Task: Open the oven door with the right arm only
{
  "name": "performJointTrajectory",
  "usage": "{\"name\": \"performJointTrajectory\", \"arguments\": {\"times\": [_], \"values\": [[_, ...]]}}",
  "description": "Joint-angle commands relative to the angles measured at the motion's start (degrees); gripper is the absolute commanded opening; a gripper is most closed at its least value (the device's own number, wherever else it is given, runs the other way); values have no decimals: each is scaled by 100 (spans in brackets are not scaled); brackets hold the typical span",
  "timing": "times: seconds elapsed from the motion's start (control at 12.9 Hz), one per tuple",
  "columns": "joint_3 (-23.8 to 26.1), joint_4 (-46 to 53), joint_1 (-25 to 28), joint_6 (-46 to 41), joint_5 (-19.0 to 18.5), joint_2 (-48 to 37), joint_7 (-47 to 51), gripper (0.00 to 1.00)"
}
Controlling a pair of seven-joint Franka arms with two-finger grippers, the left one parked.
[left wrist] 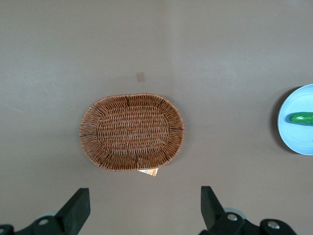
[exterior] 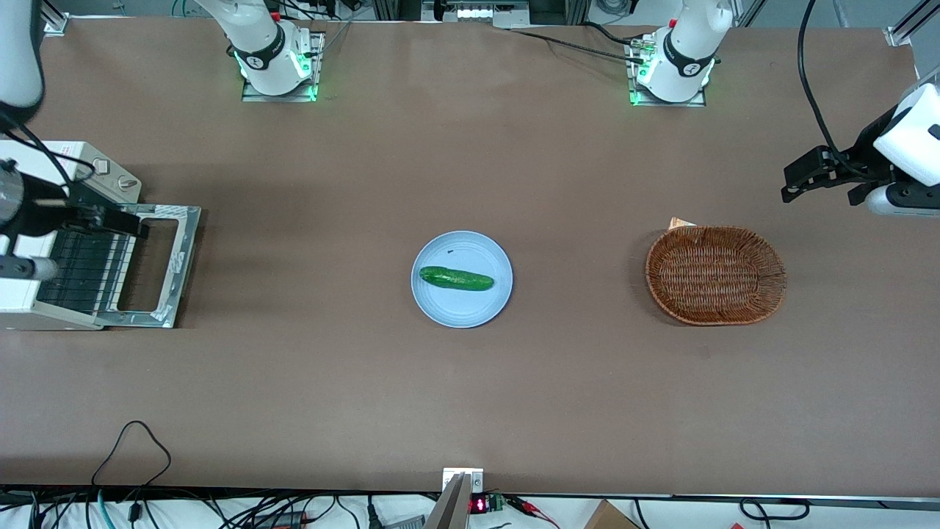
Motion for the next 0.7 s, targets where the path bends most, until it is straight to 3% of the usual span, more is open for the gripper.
{"name": "performJointTrajectory", "arguments": {"times": [0.0, 0.39, 0.62], "values": [[74, -658, -163, 215, 111, -579, -343, 99], [118, -2862, -92, 1788, 84, -2037, -353, 99], [136, -2735, 66, 1571, -47, -2057, -291, 99]]}}
